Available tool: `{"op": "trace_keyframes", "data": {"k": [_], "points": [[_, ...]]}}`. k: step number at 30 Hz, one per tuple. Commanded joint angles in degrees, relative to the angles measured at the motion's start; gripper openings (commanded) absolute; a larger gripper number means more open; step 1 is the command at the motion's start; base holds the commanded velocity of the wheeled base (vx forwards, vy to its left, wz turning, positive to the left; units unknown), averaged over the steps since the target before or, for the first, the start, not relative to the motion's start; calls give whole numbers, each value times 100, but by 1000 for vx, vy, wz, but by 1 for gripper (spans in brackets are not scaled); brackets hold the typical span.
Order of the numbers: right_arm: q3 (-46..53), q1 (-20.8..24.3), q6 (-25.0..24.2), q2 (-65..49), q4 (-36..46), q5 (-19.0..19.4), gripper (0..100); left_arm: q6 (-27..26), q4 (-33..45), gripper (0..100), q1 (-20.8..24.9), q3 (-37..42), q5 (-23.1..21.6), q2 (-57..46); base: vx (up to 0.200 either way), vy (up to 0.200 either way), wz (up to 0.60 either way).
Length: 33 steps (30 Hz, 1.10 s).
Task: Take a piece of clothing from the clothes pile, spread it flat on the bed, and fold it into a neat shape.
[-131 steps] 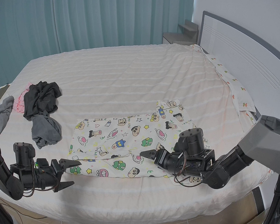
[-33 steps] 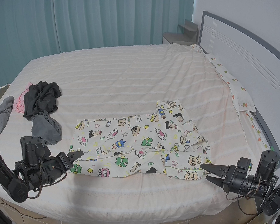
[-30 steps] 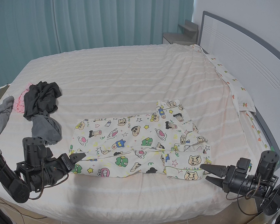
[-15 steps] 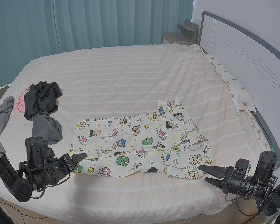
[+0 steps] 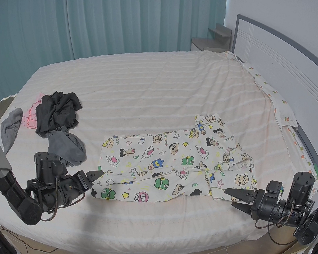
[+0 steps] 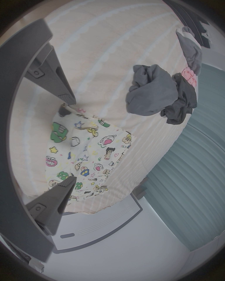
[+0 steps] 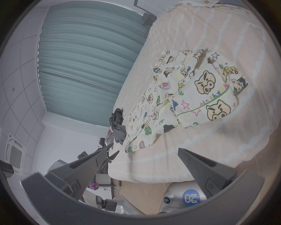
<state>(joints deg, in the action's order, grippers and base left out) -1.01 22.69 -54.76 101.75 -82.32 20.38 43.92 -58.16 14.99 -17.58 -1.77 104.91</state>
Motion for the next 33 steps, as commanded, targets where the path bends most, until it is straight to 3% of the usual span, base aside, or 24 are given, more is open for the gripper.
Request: {"op": "trace_keyframes", "data": {"k": [1, 3, 6, 11, 23, 33], "points": [[101, 8, 0, 73, -3, 1, 100, 73, 253, 100, 355, -598, 247, 513, 0, 0, 0], [101, -1, 0, 73, -3, 1, 100, 178, 411, 100, 452, -747, 273, 557, 0, 0, 0], [101, 8, 0, 99, -3, 1, 100, 784, 1114, 100, 698, -1433, 273, 574, 0, 0, 0], [101, 16, 0, 143, -3, 1, 100, 987, 2125, 100, 891, -2206, 273, 864, 0, 0, 0], [101, 16, 0, 283, -56, -8, 100, 1338, 2678, 100, 1243, -2575, 291, 1066, 0, 0, 0], [101, 16, 0, 283, -56, -17, 100, 1365, 2652, 100, 1225, -2944, 739, 1690, 0, 0, 0]]}}
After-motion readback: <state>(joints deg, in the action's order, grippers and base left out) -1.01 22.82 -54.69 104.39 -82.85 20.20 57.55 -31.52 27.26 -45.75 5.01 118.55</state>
